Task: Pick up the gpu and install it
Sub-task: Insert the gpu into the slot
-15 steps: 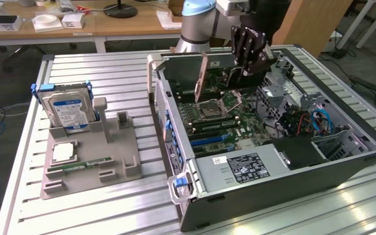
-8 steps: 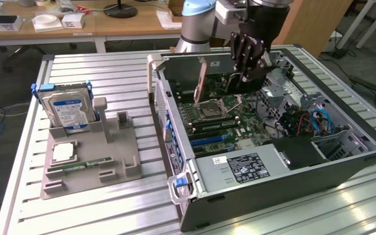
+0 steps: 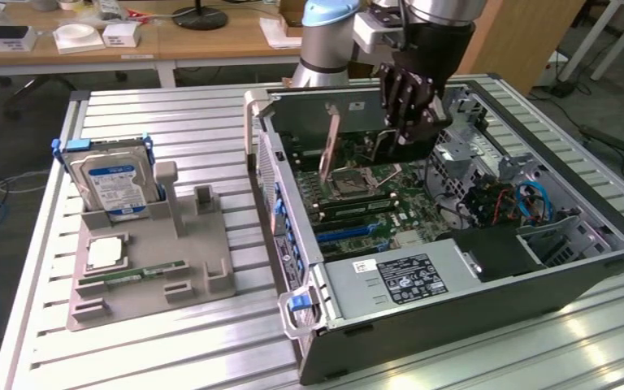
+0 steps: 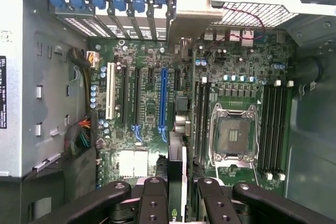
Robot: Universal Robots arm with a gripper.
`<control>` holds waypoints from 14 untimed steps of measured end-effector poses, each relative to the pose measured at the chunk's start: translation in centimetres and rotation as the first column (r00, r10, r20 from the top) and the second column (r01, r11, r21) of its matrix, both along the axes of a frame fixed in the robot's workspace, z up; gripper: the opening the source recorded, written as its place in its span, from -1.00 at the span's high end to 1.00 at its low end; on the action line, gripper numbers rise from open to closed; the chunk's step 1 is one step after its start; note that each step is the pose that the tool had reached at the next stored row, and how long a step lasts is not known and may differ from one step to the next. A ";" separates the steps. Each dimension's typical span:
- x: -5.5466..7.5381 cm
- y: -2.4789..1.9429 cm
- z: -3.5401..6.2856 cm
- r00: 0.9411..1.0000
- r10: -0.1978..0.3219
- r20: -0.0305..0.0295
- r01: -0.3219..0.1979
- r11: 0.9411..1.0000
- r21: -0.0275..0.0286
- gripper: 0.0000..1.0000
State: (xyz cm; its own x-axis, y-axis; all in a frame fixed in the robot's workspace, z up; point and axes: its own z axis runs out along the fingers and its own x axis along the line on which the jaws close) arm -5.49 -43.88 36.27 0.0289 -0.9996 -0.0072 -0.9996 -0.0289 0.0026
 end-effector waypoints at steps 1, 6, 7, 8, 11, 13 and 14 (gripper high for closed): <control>0.0 -0.02 -0.09 1.000 0.000 0.000 0.000 1.000 0.000 0.47; -0.2 -0.25 -0.38 1.000 0.000 0.000 0.000 1.000 0.000 0.47; -0.2 -0.31 -0.43 1.000 0.000 0.000 0.000 1.000 0.000 0.47; -0.2 -0.35 -0.49 1.000 0.000 0.000 0.000 1.000 0.000 0.47; -0.6 -0.37 -0.69 1.000 0.000 0.003 0.000 1.000 -0.002 0.47; -0.9 -0.37 -0.81 1.000 0.000 0.009 0.000 1.000 -0.002 0.47; -1.1 -0.37 -0.90 1.000 0.000 0.011 0.000 1.000 -0.002 0.47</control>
State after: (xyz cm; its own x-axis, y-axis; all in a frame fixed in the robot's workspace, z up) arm -6.57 -44.25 35.37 0.0289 -0.9996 -0.0048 -0.9995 -0.0288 -0.0086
